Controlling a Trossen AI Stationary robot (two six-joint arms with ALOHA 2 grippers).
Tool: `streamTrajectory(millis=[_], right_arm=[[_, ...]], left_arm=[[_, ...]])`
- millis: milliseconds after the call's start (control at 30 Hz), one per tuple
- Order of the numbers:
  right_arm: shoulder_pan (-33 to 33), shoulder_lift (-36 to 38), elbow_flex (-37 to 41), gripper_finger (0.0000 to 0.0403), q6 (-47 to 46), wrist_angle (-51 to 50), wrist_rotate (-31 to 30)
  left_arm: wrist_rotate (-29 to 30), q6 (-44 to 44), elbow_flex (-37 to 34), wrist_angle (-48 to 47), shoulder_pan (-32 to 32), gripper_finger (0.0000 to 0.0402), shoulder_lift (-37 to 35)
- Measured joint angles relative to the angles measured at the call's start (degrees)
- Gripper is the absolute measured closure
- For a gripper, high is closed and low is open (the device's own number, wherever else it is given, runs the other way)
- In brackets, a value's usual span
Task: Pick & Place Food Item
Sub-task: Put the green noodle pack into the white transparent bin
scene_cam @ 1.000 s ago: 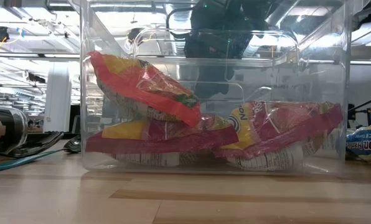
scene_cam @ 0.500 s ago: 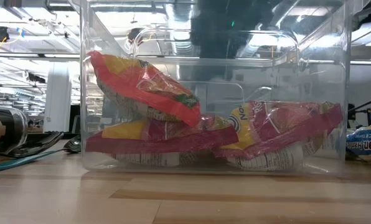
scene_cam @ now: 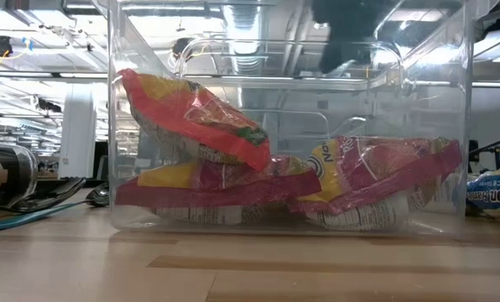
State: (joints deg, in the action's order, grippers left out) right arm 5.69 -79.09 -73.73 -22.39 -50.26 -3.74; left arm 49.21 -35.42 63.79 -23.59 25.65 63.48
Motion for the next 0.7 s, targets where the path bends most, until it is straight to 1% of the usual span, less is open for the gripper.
streamTrajectory(millis=[167,300,400,533,700], right_arm=[[-1.2,3.2,0.0,0.0354,-9.4,-8.6,-3.0],[-4.9,4.6,0.0,0.0354,-19.4,-16.3,-5.8],[-9.5,4.9,0.0,0.0354,-27.1,-20.7,-7.3],[-17.8,4.8,0.0,0.0354,-39.2,-25.1,-10.5],[-28.7,3.5,0.0,0.0354,-56.8,-29.4,-14.7]], left_arm=[[0.0,0.2,0.0,-0.5,0.0,0.0289,0.0],[0.0,0.4,0.0,-1.1,0.0,0.0289,0.0],[0.0,0.5,0.0,-1.2,0.0,0.0289,0.0],[-0.1,0.5,0.0,-1.7,0.0,0.0289,0.0],[-3.4,0.6,0.0,-2.0,0.0,0.0289,0.0]])
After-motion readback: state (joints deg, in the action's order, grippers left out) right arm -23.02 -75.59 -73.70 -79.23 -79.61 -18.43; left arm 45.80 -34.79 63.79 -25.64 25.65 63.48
